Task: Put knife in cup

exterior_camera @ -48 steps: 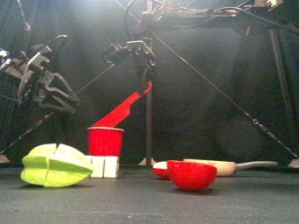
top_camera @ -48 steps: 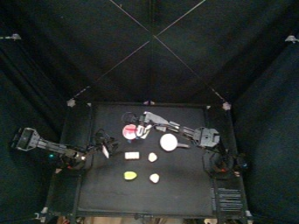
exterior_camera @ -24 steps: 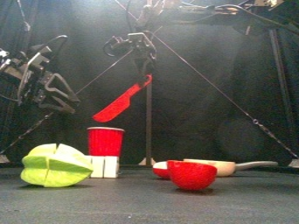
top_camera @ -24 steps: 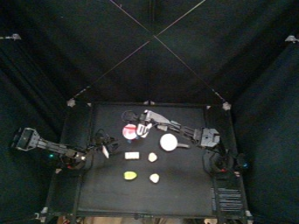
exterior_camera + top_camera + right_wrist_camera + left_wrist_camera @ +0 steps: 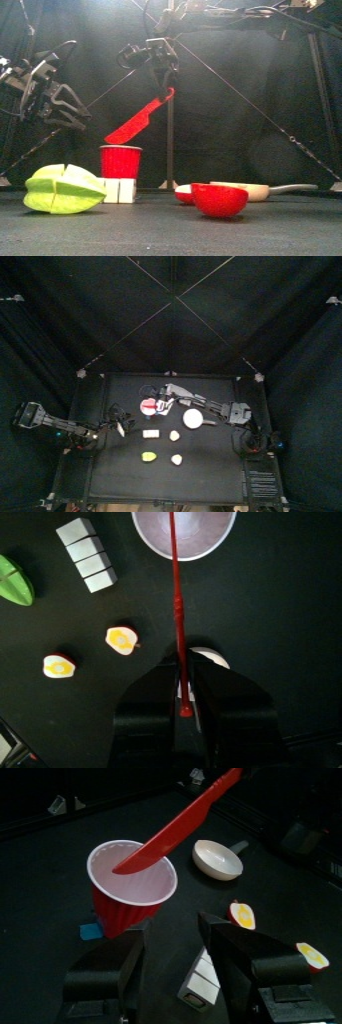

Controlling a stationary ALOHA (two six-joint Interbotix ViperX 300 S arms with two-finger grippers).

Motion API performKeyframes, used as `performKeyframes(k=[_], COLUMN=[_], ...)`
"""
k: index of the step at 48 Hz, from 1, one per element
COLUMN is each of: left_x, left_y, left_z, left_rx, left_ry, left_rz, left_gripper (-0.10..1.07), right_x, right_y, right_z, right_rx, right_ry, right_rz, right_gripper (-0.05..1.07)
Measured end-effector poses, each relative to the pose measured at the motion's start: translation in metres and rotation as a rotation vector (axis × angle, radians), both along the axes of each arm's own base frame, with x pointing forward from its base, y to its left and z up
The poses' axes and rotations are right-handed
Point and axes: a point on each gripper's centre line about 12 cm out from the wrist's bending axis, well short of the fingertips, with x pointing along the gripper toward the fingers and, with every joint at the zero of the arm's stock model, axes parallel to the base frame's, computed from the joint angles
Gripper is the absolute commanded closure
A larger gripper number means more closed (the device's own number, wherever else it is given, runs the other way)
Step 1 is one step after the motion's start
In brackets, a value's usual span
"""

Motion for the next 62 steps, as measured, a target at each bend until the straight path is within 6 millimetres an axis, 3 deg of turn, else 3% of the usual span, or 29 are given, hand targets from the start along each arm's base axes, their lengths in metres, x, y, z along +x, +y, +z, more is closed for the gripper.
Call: performKeyframes(k=[40,53,62], left_x=[0.000,0.000,0.000], left_y=[0.000,0.000,0.000], left_z=[0.000,0.000,0.000], left_rx=[-0.002,-0.003,-0.003], left_ry=[0.002,0.001,0.001], left_rz=[-0.002,-0.002,-0.002], left_gripper=[0.18,0.18,0.18], right_x=[0.003,0.004,0.005], right_y=[-0.002,-0.003,-0.004], right_z=[-0.018,-0.020,-0.023], right_rx=[0.008,0.008,0.006], right_ry=[0.035,0.036,0.040], right_rz=[-0.004,-0.005,-0.007], right_gripper=[0.50,0.35,0.33])
